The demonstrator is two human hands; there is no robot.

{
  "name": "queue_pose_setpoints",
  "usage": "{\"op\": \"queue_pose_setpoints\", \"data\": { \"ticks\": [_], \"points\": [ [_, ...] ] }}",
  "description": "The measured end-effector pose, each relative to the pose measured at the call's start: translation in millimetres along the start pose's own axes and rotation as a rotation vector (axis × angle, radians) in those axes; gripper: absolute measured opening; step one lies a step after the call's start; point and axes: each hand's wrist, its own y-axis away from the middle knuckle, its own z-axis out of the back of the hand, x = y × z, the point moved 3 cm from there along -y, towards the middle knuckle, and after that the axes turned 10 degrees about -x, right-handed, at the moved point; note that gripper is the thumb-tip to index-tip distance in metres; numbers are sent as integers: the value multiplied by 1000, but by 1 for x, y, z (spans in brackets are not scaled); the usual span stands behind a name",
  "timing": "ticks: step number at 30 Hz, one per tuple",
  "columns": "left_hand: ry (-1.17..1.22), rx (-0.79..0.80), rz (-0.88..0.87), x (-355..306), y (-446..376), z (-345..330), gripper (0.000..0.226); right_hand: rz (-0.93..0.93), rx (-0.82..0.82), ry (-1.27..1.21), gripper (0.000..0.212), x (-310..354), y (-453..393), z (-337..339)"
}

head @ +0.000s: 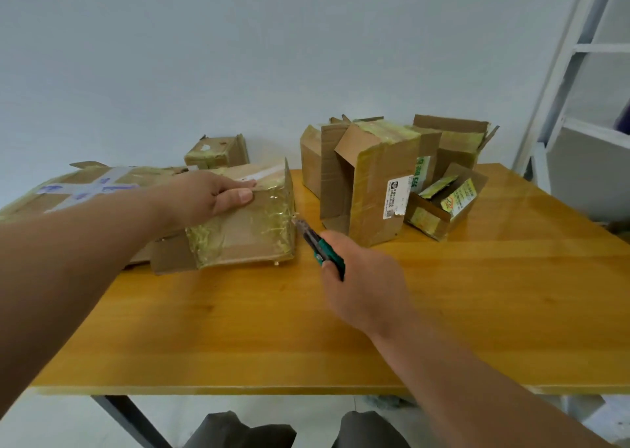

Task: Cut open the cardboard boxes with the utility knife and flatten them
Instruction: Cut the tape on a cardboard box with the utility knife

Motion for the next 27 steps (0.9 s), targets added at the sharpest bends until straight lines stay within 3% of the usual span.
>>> {"op": "queue_pose_setpoints", "data": {
  "ticks": [4,8,16,27],
  "points": [
    [-37,48,-11,-3,0,-17,74,-1,-76,-4,47,-2,-4,2],
    [-56,5,-50,-3,-2,-17,78,9,-57,17,46,-2,-7,1],
    [-64,-27,-54,-4,-3,-19,55,-10,-72,7,47,-1,-8,-4],
    [-72,0,-55,-6,-1,-22,63,-7,-49,-11,48,1,-9,-6]
  ]
}}
